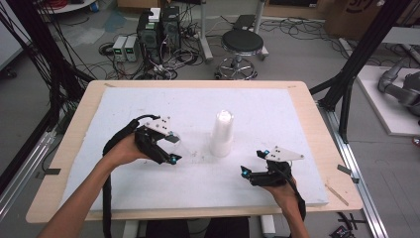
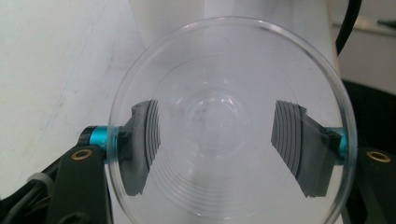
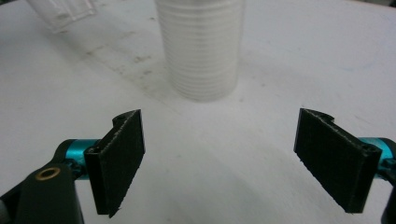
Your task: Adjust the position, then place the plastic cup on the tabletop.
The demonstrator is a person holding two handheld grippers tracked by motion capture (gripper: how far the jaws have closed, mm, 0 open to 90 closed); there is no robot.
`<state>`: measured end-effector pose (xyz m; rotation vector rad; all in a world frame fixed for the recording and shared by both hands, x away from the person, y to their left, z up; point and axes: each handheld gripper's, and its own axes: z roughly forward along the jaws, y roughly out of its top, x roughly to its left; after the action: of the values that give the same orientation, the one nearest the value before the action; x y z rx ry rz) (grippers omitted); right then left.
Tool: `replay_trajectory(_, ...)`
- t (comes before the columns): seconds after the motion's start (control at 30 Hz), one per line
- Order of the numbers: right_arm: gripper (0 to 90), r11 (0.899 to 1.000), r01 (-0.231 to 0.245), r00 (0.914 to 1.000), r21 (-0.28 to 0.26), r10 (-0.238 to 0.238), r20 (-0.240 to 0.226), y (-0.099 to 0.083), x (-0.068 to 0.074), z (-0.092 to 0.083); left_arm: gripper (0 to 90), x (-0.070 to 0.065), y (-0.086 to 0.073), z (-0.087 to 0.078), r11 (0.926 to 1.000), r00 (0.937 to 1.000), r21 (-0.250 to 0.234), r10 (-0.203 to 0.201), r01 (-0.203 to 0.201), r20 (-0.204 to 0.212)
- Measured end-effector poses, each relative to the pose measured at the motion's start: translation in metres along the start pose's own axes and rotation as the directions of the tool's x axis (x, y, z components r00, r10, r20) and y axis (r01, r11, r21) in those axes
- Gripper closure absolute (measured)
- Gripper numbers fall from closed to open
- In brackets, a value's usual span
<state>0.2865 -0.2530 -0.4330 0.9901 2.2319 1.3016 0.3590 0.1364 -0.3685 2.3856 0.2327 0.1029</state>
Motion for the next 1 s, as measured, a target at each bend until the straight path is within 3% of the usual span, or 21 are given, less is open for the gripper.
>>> replay_trajectory(0.1,16.0,1.000,-0.021,0.9994,0.020,0.020,0.027,-0.006,-0.005,0.001,32.1,0.004,0.003,0.002,0.9969,0.9999,0.078,0.012,-0.012,-0.001)
replay_trajectory(0.37,16.0,0.999,-0.040,0.9976,0.026,0.038,0.058,-0.012,-0.009,0.002,31.9,0.008,0.010,0.005,0.9855,0.9995,0.167,0.030,-0.030,0.001)
replay_trajectory(0.53,16.0,0.999,-0.040,0.9961,0.022,0.038,0.080,-0.015,-0.008,0.005,31.9,0.008,0.010,0.007,0.9825,0.9995,0.184,0.030,-0.031,0.004)
replay_trajectory(1.0,16.0,0.999,-0.038,0.9961,0.025,0.036,0.081,-0.019,-0.008,0.009,32.0,0.009,0.011,0.007,0.9834,0.9997,0.180,0.023,-0.022,-0.002)
